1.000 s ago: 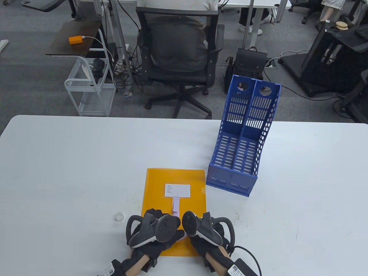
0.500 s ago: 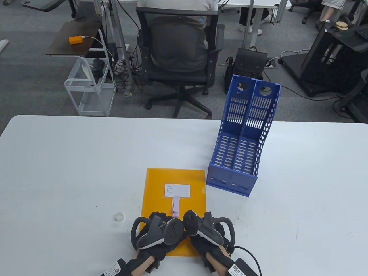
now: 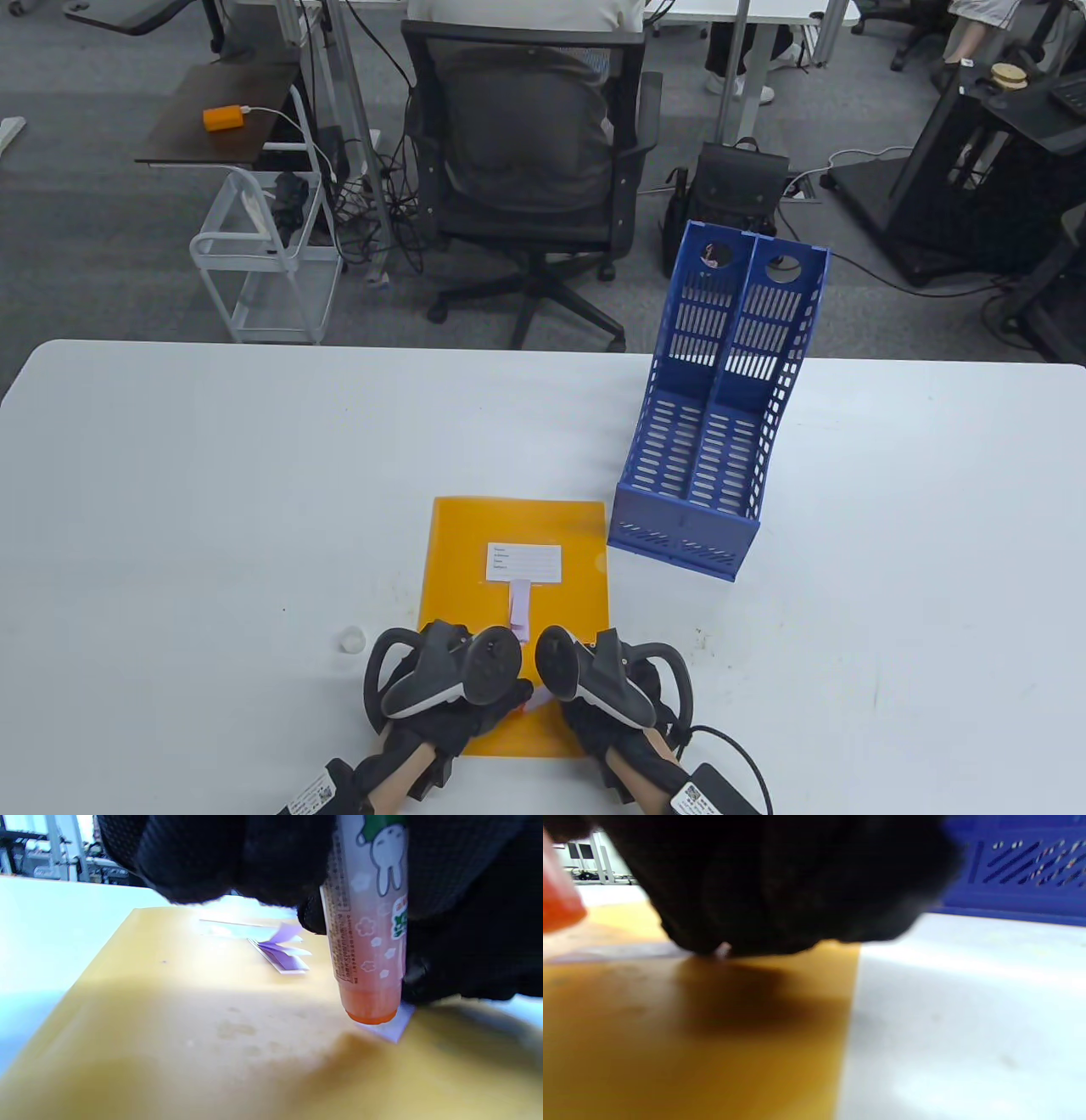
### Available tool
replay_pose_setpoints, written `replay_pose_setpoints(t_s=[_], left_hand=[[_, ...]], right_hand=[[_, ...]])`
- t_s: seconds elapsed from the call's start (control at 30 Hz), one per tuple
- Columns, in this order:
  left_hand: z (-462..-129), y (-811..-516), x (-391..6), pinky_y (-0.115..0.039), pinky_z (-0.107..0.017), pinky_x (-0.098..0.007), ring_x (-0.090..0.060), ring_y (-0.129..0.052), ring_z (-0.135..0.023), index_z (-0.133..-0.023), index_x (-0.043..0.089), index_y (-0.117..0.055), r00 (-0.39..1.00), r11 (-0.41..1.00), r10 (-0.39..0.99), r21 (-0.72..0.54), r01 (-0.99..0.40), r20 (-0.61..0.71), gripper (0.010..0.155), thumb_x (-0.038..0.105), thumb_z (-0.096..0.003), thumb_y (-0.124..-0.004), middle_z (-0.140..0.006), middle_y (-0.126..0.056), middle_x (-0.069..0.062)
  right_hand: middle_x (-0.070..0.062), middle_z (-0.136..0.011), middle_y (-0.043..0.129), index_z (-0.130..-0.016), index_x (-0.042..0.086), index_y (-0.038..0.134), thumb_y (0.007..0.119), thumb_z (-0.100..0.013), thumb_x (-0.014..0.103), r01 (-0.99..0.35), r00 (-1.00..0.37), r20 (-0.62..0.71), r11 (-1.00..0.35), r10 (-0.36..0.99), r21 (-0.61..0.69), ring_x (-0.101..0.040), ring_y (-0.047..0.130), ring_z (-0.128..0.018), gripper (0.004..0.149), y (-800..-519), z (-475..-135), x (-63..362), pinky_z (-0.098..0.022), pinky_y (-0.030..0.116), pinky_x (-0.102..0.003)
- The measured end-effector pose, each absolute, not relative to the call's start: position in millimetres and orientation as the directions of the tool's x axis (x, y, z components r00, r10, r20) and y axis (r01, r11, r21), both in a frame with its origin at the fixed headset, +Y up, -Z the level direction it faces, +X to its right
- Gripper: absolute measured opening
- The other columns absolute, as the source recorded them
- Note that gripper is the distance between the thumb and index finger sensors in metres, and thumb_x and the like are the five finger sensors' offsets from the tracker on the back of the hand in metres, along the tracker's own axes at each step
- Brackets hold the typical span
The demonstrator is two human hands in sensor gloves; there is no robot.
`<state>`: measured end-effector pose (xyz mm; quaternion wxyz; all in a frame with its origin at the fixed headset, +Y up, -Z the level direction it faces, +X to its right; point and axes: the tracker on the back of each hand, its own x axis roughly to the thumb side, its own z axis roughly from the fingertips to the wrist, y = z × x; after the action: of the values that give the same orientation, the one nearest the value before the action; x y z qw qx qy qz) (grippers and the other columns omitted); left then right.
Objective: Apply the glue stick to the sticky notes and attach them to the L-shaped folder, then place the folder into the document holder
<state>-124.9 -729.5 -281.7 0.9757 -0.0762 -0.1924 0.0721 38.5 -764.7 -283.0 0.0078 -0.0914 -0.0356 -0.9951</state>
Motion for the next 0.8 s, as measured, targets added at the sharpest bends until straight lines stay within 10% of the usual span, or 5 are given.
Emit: replay_pose_setpoints(t_s=[0.33, 0.8], left_hand=[[-296, -735, -168, -0.056, -0.07, -0.064, -0.031, -0.079, -0.079, -0.107, 0.009, -0.052, 0.879, 0.892, 0.444, -0.181, -0.415, 0.173, 0.068, 0.043, -0.0506, -0.07, -0.087, -0.078, -0.012], [-299, -753, -161, -0.059, -0.07, -0.063, -0.037, -0.083, -0.089, -0.088, 0.013, -0.072, 0.948, 0.94, 0.28, -0.244, -0.238, 0.152, 0.063, 0.059, -0.047, -0.064, -0.089, -0.088, -0.013]], right_hand=[[-0.012, -0.06, 0.099, -0.07, 0.011, 0.098, 0.093, -0.04, 0.039, 0.086, -0.973, 0.217, -0.996, -0.083, 0.006, -0.018, 0.098, -0.017, 0.041, -765, -276, 31, -0.002, 0.082, -0.026], [-0.017, -0.063, 0.101, -0.071, 0.011, 0.097, 0.093, -0.041, 0.037, 0.155, -0.946, 0.279, -0.986, -0.167, -0.063, -0.018, 0.099, -0.016, 0.041, -766, -269, 20, 0.0, 0.082, -0.025]])
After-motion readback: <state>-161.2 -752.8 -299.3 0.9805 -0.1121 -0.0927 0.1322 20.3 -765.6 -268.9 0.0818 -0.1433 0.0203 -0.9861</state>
